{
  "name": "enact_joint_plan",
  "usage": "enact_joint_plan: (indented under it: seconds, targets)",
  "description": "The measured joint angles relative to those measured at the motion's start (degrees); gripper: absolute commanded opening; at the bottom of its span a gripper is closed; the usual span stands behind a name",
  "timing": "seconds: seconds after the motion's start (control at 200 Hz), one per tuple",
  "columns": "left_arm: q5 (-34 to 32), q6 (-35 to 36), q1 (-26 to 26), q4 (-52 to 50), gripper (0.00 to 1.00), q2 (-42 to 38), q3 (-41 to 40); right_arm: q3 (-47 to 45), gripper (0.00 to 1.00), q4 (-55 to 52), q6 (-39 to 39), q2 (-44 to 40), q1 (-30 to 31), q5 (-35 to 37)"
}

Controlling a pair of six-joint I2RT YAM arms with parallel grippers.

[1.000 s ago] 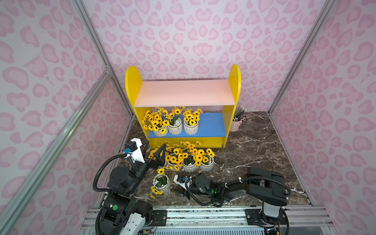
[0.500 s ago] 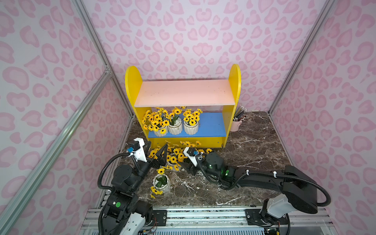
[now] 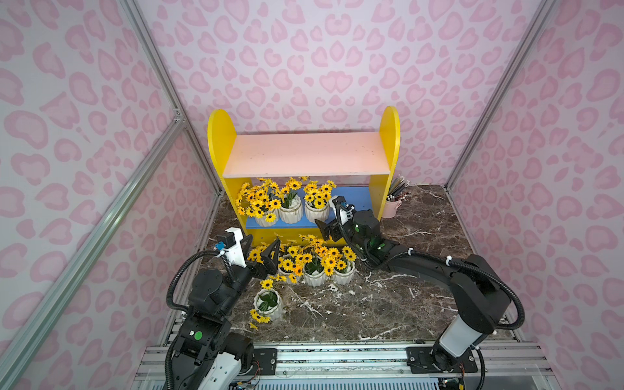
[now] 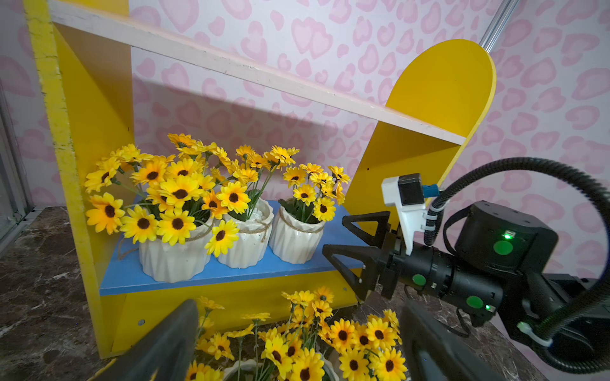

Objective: Take the sunflower pots off the shelves
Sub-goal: Pick up the sunflower pot from the shelf.

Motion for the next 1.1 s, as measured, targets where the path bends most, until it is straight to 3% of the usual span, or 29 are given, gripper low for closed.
enact_joint_plan:
  seconds: [0.66,1.1]
  targets:
    - [-0.2,0.2,0.0,0.0,0.97,0.9,-0.1,4.9,0.99,11.0,0.3,11.1,-6.7,-15.0]
    - [-0.2,0.6,0.0,0.0,0.97,1.7,-0.2,11.1,0.99,15.1,-1.2,17.2,-6.8,-20.7]
